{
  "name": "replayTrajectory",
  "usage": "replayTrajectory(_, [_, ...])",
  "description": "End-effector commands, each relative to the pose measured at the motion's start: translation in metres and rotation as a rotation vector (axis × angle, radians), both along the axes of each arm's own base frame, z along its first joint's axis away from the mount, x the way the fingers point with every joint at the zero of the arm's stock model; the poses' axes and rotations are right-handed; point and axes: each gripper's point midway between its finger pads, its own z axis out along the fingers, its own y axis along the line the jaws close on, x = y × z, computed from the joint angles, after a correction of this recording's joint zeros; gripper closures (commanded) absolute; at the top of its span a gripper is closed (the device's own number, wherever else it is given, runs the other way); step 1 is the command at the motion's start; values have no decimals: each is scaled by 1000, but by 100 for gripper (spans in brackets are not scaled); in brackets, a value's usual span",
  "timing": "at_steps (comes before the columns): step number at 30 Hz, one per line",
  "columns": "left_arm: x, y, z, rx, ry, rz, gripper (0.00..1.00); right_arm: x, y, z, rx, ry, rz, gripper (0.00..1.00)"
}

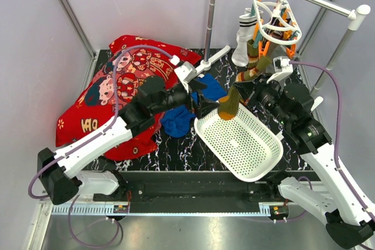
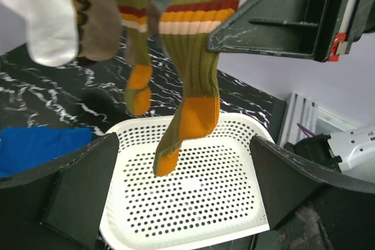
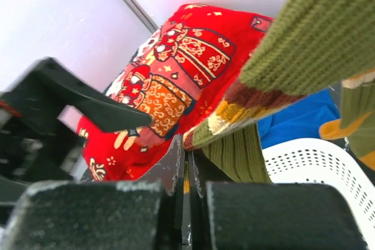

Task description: Remove the socks clipped to the hanger

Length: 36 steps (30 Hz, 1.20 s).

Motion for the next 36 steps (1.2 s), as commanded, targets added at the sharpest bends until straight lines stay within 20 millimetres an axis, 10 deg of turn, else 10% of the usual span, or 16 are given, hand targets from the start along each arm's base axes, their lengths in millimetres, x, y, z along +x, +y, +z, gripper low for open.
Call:
replayTrajectory(1, [-21, -23, 27, -55, -134, -150, 1, -14, -1, 42, 83, -86, 31, 100])
replayTrajectory(12, [13, -70, -2, -15, -158, -88, 4, -23, -6, 44, 131, -87, 24, 100])
replayTrajectory(17, [25, -78, 3, -36, -124, -27, 78, -28, -11, 46, 153, -75, 4, 92])
replayTrajectory(19, [37, -74, 1, -30, -107, 63, 100, -29, -13, 40, 150, -35, -8, 55])
replayTrajectory(24, [41, -74, 1, -40, -82, 97, 100, -36, -37, 43, 142, 97, -133, 29])
replayTrajectory(31, [32, -80, -2, -19, -126, 145, 100, -23, -90, 75, 73, 92, -425, 34])
replayTrajectory(36, [28, -81, 0, -8, -150, 203, 100, -6, -93, 101, -17, 106, -474, 42])
